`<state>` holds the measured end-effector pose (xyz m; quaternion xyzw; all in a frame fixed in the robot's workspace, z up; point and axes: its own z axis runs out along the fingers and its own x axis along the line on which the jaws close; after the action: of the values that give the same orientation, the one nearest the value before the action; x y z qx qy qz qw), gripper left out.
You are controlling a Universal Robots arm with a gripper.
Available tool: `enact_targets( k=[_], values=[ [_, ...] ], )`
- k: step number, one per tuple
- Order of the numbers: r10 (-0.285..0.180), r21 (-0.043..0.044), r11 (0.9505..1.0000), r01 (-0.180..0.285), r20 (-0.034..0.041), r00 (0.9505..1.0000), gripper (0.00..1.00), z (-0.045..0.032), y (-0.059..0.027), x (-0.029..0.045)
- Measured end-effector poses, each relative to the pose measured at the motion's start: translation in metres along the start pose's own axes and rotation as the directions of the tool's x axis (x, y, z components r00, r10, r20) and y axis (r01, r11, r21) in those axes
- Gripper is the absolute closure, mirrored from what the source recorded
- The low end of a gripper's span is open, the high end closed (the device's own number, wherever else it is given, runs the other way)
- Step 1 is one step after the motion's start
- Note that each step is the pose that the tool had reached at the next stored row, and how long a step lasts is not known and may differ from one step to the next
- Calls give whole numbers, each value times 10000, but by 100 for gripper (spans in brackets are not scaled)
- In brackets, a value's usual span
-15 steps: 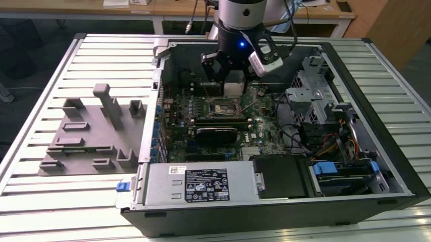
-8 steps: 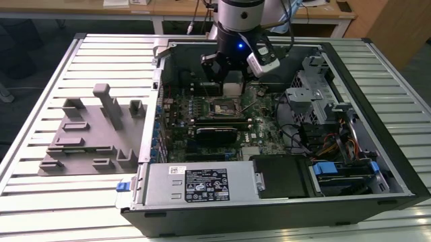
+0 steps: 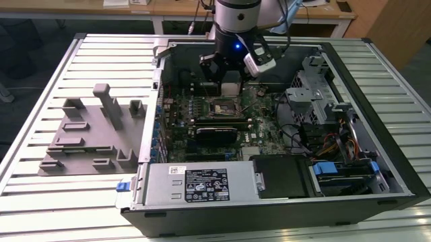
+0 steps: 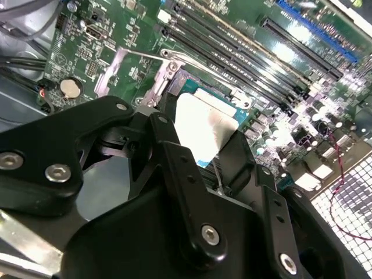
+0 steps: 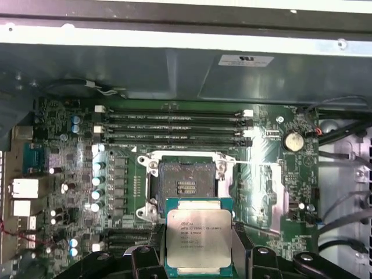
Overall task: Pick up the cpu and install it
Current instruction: 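Pick up the cpu and move it towards the insertion slot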
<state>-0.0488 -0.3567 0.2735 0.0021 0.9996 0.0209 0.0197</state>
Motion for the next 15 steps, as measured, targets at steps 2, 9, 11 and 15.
enact_targets(
  k=[2, 9, 11, 15],
  values=[
    [0, 10, 10000, 0, 1, 10000, 46, 22, 22, 11],
    [-5, 150, 9999, 5, -6, 10000, 46, 129, 78, 34],
    [-6, 190, 9998, 6, -9, 10000, 46, 159, 91, 39],
    [-8, 259, 9997, 9, -18, 10000, 46, 213, 114, 43]
  ],
)
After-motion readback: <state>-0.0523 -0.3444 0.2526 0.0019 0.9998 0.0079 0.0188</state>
